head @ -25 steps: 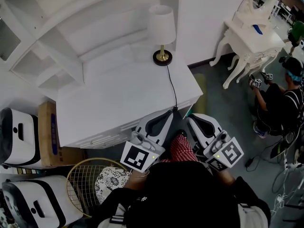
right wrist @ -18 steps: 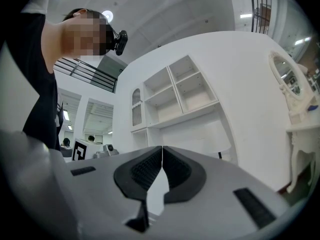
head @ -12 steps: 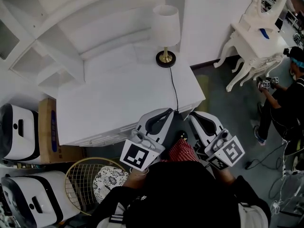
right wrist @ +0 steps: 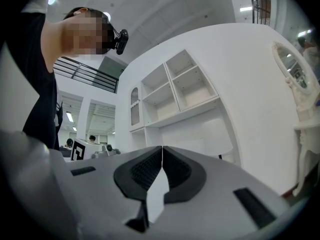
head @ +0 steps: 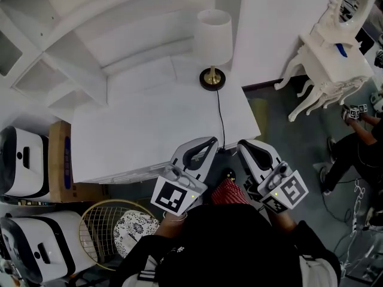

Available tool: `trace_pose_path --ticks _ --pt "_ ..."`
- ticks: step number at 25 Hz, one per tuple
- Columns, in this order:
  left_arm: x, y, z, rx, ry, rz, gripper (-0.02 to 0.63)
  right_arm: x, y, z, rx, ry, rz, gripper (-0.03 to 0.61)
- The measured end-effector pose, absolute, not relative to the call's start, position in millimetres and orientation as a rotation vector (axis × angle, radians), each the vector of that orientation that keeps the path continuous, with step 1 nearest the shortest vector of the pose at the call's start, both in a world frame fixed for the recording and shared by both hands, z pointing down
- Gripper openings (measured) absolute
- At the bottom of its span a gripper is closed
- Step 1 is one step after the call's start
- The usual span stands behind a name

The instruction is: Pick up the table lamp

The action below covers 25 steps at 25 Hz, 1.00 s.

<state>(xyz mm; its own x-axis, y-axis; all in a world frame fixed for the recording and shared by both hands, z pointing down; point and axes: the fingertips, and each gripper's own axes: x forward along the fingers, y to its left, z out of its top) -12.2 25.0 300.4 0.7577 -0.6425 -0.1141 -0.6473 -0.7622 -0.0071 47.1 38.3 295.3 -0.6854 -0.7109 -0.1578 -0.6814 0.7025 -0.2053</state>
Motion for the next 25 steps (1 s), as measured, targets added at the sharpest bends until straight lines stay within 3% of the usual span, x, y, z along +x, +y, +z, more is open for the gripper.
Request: trace_pose_path --ticks 25 --pt "-7.0 -32.4 302.1 -2.872 1.131 0.130 0.014 56.4 -27.9 298.7 -1.074 2.713 -0.210 0.015"
